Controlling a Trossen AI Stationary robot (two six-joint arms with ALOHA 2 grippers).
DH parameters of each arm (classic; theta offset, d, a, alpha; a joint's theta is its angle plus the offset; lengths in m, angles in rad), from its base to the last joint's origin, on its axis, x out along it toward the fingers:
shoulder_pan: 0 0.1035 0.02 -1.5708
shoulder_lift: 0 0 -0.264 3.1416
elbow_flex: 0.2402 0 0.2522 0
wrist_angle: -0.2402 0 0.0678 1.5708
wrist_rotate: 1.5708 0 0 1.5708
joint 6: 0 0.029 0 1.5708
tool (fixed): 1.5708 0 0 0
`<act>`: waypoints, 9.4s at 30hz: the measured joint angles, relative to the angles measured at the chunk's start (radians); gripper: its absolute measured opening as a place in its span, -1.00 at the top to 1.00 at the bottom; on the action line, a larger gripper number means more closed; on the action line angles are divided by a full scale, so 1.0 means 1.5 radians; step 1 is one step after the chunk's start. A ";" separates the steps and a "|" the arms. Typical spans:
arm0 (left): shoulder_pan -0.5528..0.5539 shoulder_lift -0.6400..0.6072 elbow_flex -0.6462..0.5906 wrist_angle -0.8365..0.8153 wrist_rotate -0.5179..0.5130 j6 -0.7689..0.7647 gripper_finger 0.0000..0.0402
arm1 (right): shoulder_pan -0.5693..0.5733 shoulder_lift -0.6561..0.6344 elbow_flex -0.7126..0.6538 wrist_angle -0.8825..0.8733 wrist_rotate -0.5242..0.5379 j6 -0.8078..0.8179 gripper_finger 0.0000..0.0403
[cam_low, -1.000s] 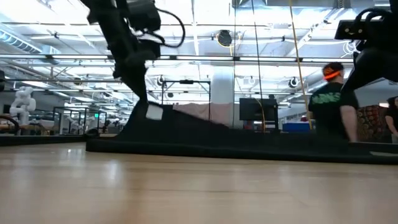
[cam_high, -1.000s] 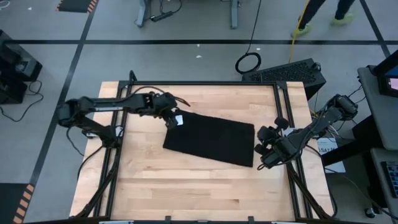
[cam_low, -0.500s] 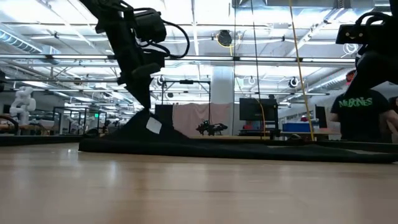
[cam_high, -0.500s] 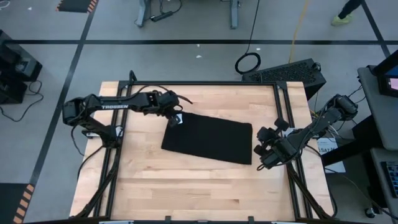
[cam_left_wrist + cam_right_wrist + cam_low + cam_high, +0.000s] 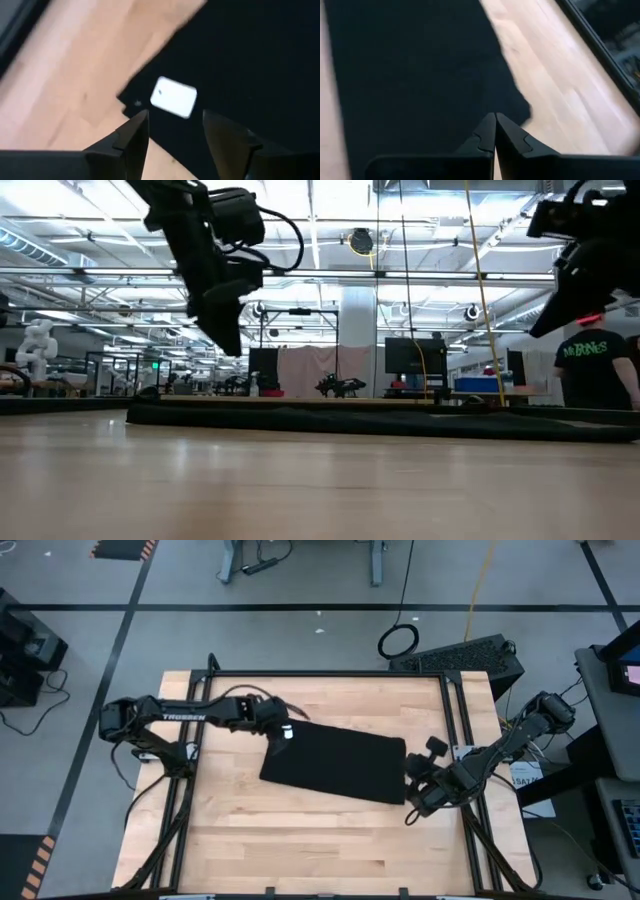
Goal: Roll towel
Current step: Roll the black microfiber towel
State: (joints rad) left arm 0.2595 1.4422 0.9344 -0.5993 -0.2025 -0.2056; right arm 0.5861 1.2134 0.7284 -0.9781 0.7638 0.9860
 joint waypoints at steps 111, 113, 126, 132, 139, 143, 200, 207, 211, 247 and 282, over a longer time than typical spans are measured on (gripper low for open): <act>-0.144 -0.017 -0.145 0.112 0.130 -0.226 0.86 | -0.193 0.216 0.000 0.607 -0.338 -0.630 1.00; -0.144 -0.016 -0.145 0.112 0.130 -0.226 0.86 | -0.194 0.216 0.000 0.611 -0.338 -0.629 1.00; -0.144 -0.016 -0.145 0.105 0.129 -0.226 0.74 | -0.194 0.216 0.000 0.612 -0.338 -0.628 1.00; -0.144 -0.016 -0.145 0.100 0.127 -0.223 0.75 | -0.194 0.216 0.000 0.612 -0.338 -0.629 1.00; -0.148 -0.019 -0.128 0.123 0.086 -0.186 0.97 | -0.194 0.215 0.000 0.612 -0.338 -0.633 1.00; -0.148 -0.019 -0.108 0.122 0.080 -0.143 0.98 | -0.194 0.215 0.000 0.611 -0.339 -0.633 1.00; -0.197 0.152 -0.123 0.274 0.088 -0.030 0.26 | -0.152 0.112 0.018 0.244 -0.387 -0.279 1.00; -0.245 0.139 -0.121 0.130 0.086 -0.152 0.34 | -0.090 0.114 0.018 0.083 -0.386 -0.192 1.00; -0.287 0.099 -0.127 0.098 0.109 -0.226 0.34 | -0.062 0.114 0.018 0.083 -0.326 -0.198 1.00; -0.371 0.046 -0.197 0.280 0.118 -0.166 0.34 | -0.459 0.114 -0.107 0.396 -0.353 -0.461 1.00; -0.205 0.117 -0.136 0.593 0.114 0.113 0.22 | -0.229 0.060 -0.058 0.108 -0.531 0.060 0.36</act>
State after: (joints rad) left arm -0.0484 1.6173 0.7311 0.2897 -0.0318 -0.0362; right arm 0.2432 1.3038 0.6407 -0.8157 -0.0332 1.0764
